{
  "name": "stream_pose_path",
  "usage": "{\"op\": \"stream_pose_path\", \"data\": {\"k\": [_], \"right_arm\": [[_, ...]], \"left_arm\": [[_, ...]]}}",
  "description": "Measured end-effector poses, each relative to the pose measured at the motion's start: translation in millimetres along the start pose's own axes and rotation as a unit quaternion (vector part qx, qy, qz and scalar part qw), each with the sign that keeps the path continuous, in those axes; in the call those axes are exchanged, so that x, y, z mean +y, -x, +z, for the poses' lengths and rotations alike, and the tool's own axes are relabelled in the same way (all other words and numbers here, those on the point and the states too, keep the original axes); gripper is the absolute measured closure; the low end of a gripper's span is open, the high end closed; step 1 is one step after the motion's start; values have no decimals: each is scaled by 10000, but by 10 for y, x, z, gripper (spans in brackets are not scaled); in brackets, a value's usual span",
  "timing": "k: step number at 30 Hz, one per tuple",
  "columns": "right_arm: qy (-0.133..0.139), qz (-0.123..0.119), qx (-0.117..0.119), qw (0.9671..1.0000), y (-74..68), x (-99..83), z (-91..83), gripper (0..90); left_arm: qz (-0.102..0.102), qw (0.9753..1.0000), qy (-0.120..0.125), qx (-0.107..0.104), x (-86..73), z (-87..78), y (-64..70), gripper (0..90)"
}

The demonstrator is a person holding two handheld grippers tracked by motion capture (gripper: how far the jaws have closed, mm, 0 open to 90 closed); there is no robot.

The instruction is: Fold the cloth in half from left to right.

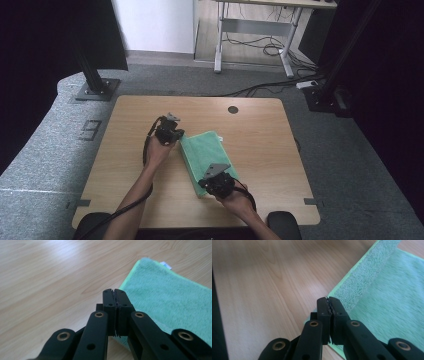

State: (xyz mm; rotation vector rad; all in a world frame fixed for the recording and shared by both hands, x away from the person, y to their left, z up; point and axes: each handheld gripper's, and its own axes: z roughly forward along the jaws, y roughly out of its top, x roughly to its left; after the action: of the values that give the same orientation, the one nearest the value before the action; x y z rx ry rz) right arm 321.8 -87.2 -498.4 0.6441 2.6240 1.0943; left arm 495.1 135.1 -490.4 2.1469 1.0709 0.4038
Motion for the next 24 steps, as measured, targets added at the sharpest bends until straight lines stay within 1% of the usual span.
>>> {"op": "stream_pose_path", "data": {"k": [2, 8, 12, 15, 18, 24], "right_arm": [[9, 55, -47, 10000, 40, -33, -33, 868], [7, 165, -166, 9997, 163, -135, -124, 868], [8, 241, -264, 9994, 243, -205, -184, 868], [-3, 305, -330, 9990, 298, -256, -230, 868], [-5, 393, -386, 9985, 355, -305, -269, 867], [-29, 512, -431, 9978, 440, -378, -265, 867]], "left_arm": [[92, 10000, -16, 9, 51, 47, 43, 878], [213, 9997, 63, -40, 181, 177, 166, 878], [335, 9994, 42, -57, 253, 253, 232, 878], [385, 9992, 65, -89, 297, 309, 277, 878], [449, 9989, 37, -88, 336, 372, 313, 878], [508, 9987, 11, -79, 400, 481, 357, 877]]}}
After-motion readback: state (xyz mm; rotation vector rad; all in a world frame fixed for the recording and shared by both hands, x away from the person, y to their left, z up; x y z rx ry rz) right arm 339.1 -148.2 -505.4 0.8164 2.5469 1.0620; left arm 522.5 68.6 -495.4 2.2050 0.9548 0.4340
